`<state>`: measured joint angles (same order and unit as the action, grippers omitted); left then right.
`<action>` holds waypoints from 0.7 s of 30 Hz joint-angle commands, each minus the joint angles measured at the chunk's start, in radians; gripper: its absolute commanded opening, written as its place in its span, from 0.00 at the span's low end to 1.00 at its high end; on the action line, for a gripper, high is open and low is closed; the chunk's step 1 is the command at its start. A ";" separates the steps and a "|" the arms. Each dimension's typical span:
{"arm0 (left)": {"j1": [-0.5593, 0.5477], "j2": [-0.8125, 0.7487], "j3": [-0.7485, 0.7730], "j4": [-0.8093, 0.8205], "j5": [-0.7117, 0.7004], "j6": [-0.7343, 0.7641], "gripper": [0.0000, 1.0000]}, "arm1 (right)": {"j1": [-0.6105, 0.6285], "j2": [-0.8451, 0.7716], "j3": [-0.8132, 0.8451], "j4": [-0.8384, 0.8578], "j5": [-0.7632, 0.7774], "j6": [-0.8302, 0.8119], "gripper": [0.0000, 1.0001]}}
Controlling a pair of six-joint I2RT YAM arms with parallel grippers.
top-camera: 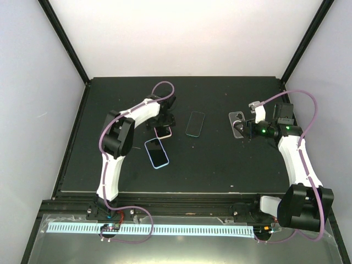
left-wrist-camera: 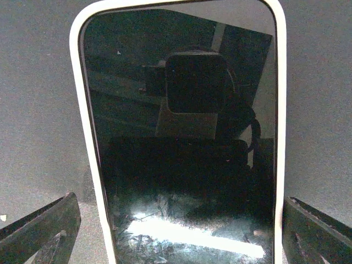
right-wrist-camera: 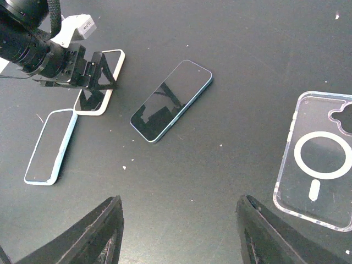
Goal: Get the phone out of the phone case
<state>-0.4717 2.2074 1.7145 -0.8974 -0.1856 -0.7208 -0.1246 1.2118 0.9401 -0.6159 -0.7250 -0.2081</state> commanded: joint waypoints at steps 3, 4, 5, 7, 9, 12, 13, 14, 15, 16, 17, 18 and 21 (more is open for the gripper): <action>0.018 0.026 0.027 -0.024 0.024 -0.040 0.95 | 0.003 0.000 0.006 0.011 -0.010 -0.021 0.57; 0.018 0.027 0.026 -0.021 0.028 -0.040 0.94 | 0.002 -0.001 0.005 0.011 -0.009 -0.021 0.57; 0.018 0.029 0.026 -0.019 0.031 -0.040 0.93 | 0.003 -0.001 0.006 0.011 -0.009 -0.021 0.57; 0.018 0.032 0.025 -0.017 0.035 -0.040 0.91 | 0.002 -0.001 0.005 0.009 -0.009 -0.021 0.57; 0.018 0.036 0.023 -0.014 0.038 -0.039 0.89 | 0.002 -0.002 0.005 0.010 -0.010 -0.021 0.56; 0.018 0.045 0.029 -0.012 0.052 -0.037 0.90 | 0.003 -0.002 0.002 0.010 -0.012 -0.020 0.57; 0.018 0.051 0.033 -0.016 0.055 -0.034 0.91 | 0.002 -0.002 0.002 0.010 -0.013 -0.019 0.57; 0.018 0.055 0.036 -0.017 0.057 -0.035 0.92 | 0.003 -0.001 0.002 0.011 -0.015 -0.018 0.57; 0.018 0.055 0.036 -0.015 0.060 -0.035 0.91 | 0.002 -0.001 0.001 0.010 -0.016 -0.018 0.57; 0.018 0.055 0.035 -0.009 0.064 -0.030 0.88 | 0.002 -0.001 0.000 0.011 -0.017 -0.017 0.57; 0.017 0.053 0.032 0.000 0.070 -0.019 0.84 | 0.003 -0.001 0.000 0.012 -0.017 -0.017 0.57; 0.015 0.047 0.028 0.008 0.074 -0.011 0.80 | 0.002 -0.001 0.000 0.012 -0.017 -0.017 0.57; 0.003 0.003 -0.001 0.065 0.101 0.037 0.66 | 0.002 0.002 0.006 0.011 -0.015 -0.021 0.57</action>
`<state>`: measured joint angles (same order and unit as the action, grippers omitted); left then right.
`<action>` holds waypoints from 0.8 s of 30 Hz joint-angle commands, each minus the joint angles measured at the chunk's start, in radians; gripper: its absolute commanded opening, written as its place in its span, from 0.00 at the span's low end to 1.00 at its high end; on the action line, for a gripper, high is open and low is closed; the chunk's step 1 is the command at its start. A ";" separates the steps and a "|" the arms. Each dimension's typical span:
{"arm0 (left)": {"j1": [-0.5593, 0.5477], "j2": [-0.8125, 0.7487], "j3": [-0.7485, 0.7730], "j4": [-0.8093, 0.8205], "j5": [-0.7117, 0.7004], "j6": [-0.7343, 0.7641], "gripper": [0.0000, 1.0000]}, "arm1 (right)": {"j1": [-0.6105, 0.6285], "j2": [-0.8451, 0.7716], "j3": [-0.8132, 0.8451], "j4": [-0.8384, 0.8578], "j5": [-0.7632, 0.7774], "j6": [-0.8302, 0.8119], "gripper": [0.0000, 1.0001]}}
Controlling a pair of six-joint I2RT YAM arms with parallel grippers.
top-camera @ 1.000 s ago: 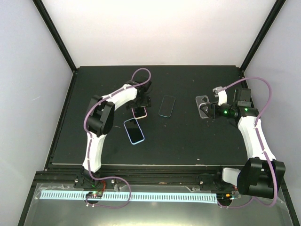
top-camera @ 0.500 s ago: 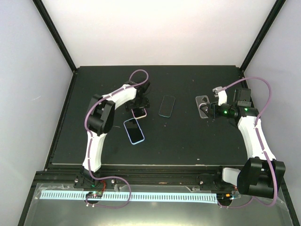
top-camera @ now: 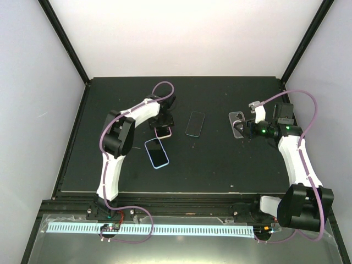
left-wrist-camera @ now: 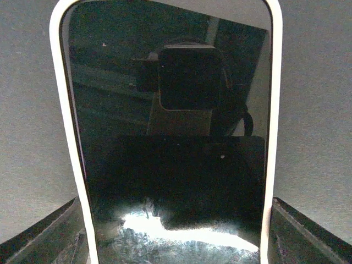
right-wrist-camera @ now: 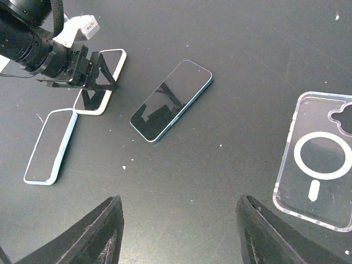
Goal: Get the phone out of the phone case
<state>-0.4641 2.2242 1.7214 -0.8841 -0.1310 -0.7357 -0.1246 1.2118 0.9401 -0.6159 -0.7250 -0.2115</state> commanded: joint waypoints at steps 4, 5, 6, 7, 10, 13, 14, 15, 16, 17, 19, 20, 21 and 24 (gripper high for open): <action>-0.061 -0.170 -0.092 0.178 -0.009 0.175 0.62 | 0.002 0.008 0.027 -0.010 -0.041 -0.011 0.56; -0.082 -0.221 -0.123 0.218 -0.026 0.218 0.61 | 0.003 0.008 0.036 -0.013 -0.045 -0.010 0.56; -0.105 -0.268 -0.164 0.266 -0.046 0.262 0.61 | 0.003 0.009 0.046 -0.021 -0.048 -0.012 0.56; -0.128 -0.324 -0.206 0.311 -0.061 0.296 0.60 | 0.002 0.012 0.061 -0.032 -0.055 -0.015 0.56; -0.205 -0.473 -0.335 0.435 -0.097 0.406 0.59 | 0.002 0.032 0.119 -0.074 -0.099 -0.027 0.55; -0.307 -0.609 -0.452 0.532 -0.163 0.558 0.58 | 0.006 0.084 0.223 -0.168 -0.147 -0.051 0.54; -0.343 -0.645 -0.485 0.563 -0.199 0.604 0.58 | 0.014 0.106 0.265 -0.210 -0.159 -0.068 0.54; -0.378 -0.682 -0.519 0.588 -0.220 0.653 0.58 | 0.026 0.129 0.315 -0.260 -0.166 -0.084 0.54; -0.408 -0.711 -0.550 0.610 -0.239 0.693 0.57 | 0.045 0.152 0.360 -0.308 -0.172 -0.101 0.54; -0.436 -0.740 -0.577 0.631 -0.257 0.727 0.57 | 0.066 0.179 0.401 -0.353 -0.175 -0.119 0.54; -0.491 -0.781 -0.616 0.645 -0.298 0.788 0.57 | 0.130 0.211 0.480 -0.436 -0.179 -0.145 0.54; -0.521 -0.799 -0.631 0.652 -0.328 0.815 0.58 | 0.158 0.225 0.504 -0.472 -0.178 -0.156 0.55; -0.551 -0.815 -0.644 0.660 -0.358 0.842 0.58 | 0.192 0.238 0.522 -0.503 -0.176 -0.170 0.56; -0.628 -0.852 -0.686 0.695 -0.428 0.928 0.59 | 0.296 0.269 0.542 -0.579 -0.148 -0.219 0.62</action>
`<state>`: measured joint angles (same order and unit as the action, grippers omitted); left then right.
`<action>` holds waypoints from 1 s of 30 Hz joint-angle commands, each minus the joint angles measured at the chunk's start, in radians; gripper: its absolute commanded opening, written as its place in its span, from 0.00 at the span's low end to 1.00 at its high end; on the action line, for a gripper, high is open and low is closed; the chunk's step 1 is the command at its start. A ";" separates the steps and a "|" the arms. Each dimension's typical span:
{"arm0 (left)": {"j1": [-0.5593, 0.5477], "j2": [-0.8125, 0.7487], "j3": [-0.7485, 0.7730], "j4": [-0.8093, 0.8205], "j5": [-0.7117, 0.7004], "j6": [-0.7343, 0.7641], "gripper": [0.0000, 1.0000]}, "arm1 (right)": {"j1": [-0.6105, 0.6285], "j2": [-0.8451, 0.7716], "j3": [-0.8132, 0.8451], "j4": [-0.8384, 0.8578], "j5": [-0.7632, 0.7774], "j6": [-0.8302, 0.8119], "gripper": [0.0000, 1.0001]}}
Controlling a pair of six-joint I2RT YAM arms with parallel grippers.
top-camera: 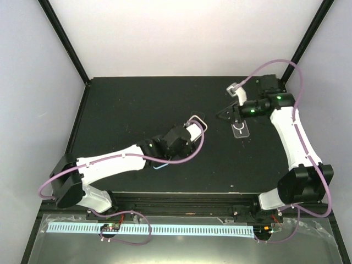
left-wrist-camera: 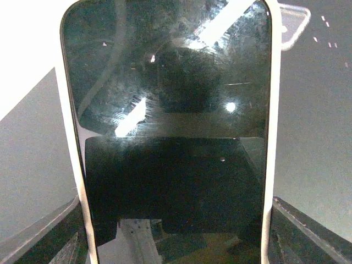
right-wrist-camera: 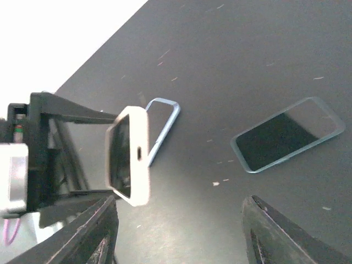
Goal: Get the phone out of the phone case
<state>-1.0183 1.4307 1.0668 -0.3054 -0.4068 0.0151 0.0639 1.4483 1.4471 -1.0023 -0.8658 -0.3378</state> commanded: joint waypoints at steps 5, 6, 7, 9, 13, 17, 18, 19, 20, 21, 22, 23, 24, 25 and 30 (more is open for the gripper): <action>-0.161 -0.086 -0.067 0.151 -0.241 0.272 0.60 | 0.226 0.062 -0.015 -0.179 0.030 -0.067 0.62; -0.171 -0.088 -0.069 0.158 -0.254 0.280 0.60 | 0.240 0.071 -0.025 -0.174 0.028 -0.057 0.62; -0.179 -0.090 -0.074 0.164 -0.263 0.289 0.60 | 0.253 0.078 -0.034 -0.168 0.022 -0.050 0.61; -0.185 -0.094 -0.082 0.180 -0.264 0.304 0.60 | 0.272 0.095 -0.043 -0.164 0.002 -0.046 0.57; -0.187 -0.089 -0.083 0.178 -0.262 0.314 0.60 | 0.278 0.111 -0.045 -0.162 -0.056 -0.046 0.28; -0.186 -0.083 -0.085 0.188 -0.286 0.308 0.69 | 0.279 0.105 -0.044 -0.168 -0.105 -0.054 0.08; -0.186 -0.080 -0.084 0.197 -0.322 0.297 0.79 | 0.278 0.101 -0.042 -0.167 -0.113 -0.053 0.05; -0.183 -0.074 -0.082 0.211 -0.377 0.277 0.91 | 0.278 0.098 -0.042 -0.162 -0.117 -0.045 0.01; -0.178 -0.072 -0.073 0.217 -0.425 0.251 0.98 | 0.275 0.095 -0.038 -0.158 -0.121 -0.039 0.01; -0.166 -0.076 -0.062 0.217 -0.455 0.214 0.99 | 0.269 0.092 -0.034 -0.157 -0.128 -0.036 0.01; -0.142 -0.096 -0.044 0.201 -0.463 0.157 0.99 | 0.258 0.090 -0.017 -0.161 -0.138 -0.036 0.01; -0.109 -0.118 -0.027 0.174 -0.440 0.094 0.99 | 0.240 0.089 0.000 -0.166 -0.149 -0.035 0.01; -0.069 -0.140 -0.016 0.151 -0.393 0.021 0.99 | 0.220 0.087 0.019 -0.166 -0.165 -0.032 0.01; -0.020 -0.195 -0.013 0.142 -0.334 -0.051 0.99 | 0.191 0.084 0.039 -0.160 -0.183 -0.024 0.01; 0.279 -0.378 -0.152 0.339 0.097 -0.432 0.99 | 0.049 0.009 0.032 0.053 -0.305 0.147 0.01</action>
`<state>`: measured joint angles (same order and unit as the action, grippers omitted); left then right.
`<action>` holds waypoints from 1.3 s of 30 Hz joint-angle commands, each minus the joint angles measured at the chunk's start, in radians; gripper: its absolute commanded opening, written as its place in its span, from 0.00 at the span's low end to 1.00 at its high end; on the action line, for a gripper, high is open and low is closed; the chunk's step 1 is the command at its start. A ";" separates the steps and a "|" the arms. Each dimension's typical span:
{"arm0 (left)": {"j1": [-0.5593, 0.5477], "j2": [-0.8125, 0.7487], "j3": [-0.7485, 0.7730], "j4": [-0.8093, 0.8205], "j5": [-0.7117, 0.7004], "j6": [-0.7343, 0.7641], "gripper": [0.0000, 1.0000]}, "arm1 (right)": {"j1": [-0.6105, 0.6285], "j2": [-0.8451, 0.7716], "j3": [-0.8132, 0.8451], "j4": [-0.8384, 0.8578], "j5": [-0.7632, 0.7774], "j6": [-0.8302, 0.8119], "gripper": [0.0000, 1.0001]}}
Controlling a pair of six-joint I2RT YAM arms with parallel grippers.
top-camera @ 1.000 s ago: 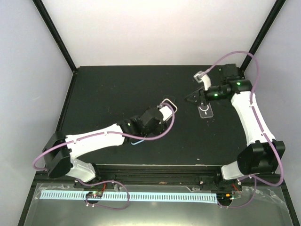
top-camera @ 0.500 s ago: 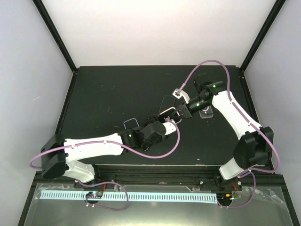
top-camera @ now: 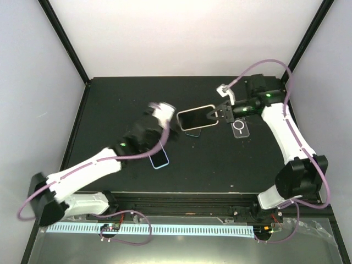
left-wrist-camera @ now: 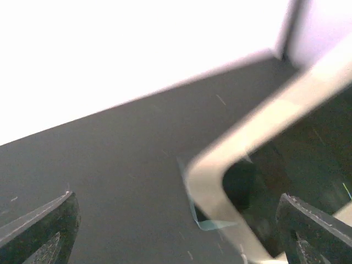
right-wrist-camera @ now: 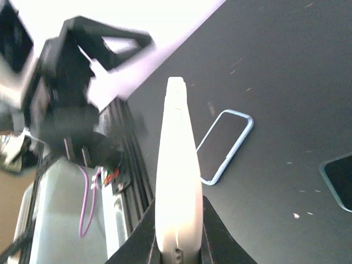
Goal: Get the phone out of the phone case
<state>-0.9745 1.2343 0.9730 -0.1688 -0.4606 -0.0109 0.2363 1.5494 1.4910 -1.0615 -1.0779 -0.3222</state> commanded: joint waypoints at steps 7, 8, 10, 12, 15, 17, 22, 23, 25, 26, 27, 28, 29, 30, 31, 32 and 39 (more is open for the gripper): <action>0.435 -0.114 -0.220 0.763 0.633 -0.809 0.96 | -0.179 -0.304 -0.321 0.959 -0.175 0.784 0.01; 0.439 -0.079 -0.218 0.834 0.679 -0.850 0.94 | -0.178 -0.322 -0.349 1.030 -0.161 0.843 0.01; 0.437 0.006 -0.207 1.011 0.783 -0.899 0.89 | -0.178 -0.342 -0.369 1.084 -0.126 0.893 0.01; 0.433 0.095 -0.184 1.115 0.831 -0.975 0.86 | -0.178 -0.345 -0.368 1.093 -0.107 0.914 0.01; 0.417 0.184 -0.166 1.210 0.828 -1.049 0.84 | -0.178 -0.341 -0.373 1.130 -0.094 0.970 0.01; 0.397 0.214 -0.151 1.231 0.821 -1.055 0.83 | -0.178 -0.339 -0.387 1.158 -0.083 1.009 0.01; 0.350 0.264 -0.116 1.253 0.798 -1.056 0.80 | -0.177 -0.330 -0.401 1.154 -0.040 1.025 0.01; 0.342 0.274 -0.110 1.259 0.793 -1.062 0.79 | -0.177 -0.327 -0.404 1.157 -0.034 1.030 0.01; 0.331 0.296 -0.101 1.288 0.785 -1.078 0.77 | -0.175 -0.327 -0.413 1.177 -0.021 1.057 0.01; 0.325 0.308 -0.099 1.308 0.778 -1.087 0.74 | -0.175 -0.327 -0.419 1.187 -0.015 1.070 0.01; 0.322 0.321 -0.090 1.321 0.776 -1.097 0.71 | -0.174 -0.325 -0.426 1.208 -0.011 1.082 0.01; 0.318 0.336 -0.079 1.327 0.777 -1.109 0.69 | -0.173 -0.325 -0.432 1.223 -0.011 1.097 0.01; 0.315 0.348 -0.069 1.334 0.778 -1.118 0.67 | -0.171 -0.322 -0.437 1.233 -0.013 1.110 0.01; 0.312 0.360 -0.060 1.344 0.779 -1.124 0.64 | -0.169 -0.321 -0.444 1.246 -0.015 1.122 0.01; 0.310 0.374 -0.054 1.357 0.778 -1.132 0.63 | -0.165 -0.320 -0.452 1.258 -0.017 1.135 0.01; 0.308 0.383 -0.047 1.364 0.775 -1.141 0.62 | -0.163 -0.321 -0.462 1.276 -0.016 1.151 0.01; 0.297 0.420 -0.007 1.409 0.770 -1.158 0.42 | -0.156 -0.330 -0.533 1.369 -0.001 1.230 0.01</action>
<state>-0.6643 1.6444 0.9108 1.1271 0.3138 -1.1465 0.0723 1.2312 0.9760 0.1917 -1.0985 0.8482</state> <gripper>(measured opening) 0.467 0.082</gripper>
